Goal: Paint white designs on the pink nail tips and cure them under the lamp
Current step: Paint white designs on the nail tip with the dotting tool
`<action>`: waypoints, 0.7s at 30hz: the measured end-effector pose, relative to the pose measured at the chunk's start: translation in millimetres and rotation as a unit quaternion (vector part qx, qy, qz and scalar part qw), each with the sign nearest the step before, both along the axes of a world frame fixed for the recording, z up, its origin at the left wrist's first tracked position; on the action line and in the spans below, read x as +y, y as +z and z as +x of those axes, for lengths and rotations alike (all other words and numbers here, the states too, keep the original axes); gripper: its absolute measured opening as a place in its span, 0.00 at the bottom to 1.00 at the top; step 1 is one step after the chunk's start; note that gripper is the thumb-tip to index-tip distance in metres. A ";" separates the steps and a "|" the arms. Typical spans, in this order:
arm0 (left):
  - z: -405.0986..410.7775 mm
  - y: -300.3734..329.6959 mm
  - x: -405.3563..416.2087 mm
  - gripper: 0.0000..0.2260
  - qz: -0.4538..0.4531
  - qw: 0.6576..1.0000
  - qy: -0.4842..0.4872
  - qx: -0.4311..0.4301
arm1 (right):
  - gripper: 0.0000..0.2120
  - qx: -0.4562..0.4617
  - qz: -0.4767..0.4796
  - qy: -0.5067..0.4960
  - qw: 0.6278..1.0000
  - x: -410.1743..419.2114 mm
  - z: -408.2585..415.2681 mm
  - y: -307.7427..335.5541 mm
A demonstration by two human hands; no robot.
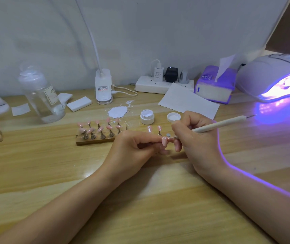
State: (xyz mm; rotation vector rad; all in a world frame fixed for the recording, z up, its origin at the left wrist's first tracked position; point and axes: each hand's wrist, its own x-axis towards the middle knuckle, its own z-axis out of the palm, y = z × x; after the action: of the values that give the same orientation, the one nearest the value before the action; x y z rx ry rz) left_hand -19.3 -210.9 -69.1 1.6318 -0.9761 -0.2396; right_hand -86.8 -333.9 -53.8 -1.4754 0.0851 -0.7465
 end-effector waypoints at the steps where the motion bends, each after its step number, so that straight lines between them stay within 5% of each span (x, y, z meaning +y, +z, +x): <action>1: -0.2 0.2 0.2 0.08 -0.002 1.000 -0.001 0.003 | 0.19 0.003 -0.008 0.000 1.000 0.3 -0.6 0.0; 21: 0.4 1.1 0.6 0.08 0.018 0.999 0.013 -0.024 | 0.18 0.021 0.007 0.019 1.000 6.1 -2.6 3.9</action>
State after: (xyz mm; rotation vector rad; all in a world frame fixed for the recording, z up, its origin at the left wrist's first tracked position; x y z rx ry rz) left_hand -18.9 -210.3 -68.1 1.6893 -0.9911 -0.2023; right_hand -89.4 -327.9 -49.9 -1.4748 0.0928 -0.6831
